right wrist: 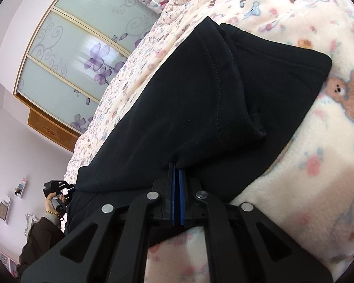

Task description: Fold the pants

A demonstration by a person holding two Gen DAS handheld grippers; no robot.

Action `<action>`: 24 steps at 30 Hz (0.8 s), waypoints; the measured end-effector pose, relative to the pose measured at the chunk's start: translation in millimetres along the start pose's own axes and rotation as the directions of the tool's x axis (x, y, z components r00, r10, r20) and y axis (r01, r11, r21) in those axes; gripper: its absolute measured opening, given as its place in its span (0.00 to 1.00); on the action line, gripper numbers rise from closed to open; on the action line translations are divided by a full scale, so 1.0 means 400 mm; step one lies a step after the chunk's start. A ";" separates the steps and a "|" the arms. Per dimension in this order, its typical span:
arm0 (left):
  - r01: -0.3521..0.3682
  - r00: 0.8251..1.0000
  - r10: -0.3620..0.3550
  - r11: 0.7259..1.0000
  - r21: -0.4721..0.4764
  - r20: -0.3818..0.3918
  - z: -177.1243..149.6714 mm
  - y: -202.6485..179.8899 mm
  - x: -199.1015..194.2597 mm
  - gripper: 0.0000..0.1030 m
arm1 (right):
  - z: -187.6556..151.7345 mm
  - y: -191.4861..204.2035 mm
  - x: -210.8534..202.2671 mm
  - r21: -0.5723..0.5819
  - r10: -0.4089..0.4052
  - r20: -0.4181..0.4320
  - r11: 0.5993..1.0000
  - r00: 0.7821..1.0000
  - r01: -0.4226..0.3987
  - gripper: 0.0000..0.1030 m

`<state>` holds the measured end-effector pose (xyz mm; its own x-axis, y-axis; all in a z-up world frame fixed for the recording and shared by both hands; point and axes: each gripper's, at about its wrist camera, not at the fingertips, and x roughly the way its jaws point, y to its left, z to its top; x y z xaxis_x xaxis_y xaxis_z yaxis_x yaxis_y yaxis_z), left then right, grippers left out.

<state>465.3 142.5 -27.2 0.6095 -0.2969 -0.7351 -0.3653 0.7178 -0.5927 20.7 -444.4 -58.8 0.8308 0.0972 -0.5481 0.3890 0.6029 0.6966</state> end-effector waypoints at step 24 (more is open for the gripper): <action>0.268 0.915 -0.303 0.950 0.159 0.268 -0.238 0.197 -0.612 0.01 | 0.045 0.002 -0.063 -0.028 0.017 0.121 1.000 0.993 -0.013 0.03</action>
<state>220.5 211.8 74.6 0.8564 -0.3202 -0.4050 -0.0718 0.7029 -0.7076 7.3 -460.8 -36.1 0.8792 0.0108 -0.4763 0.3665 0.6233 0.6907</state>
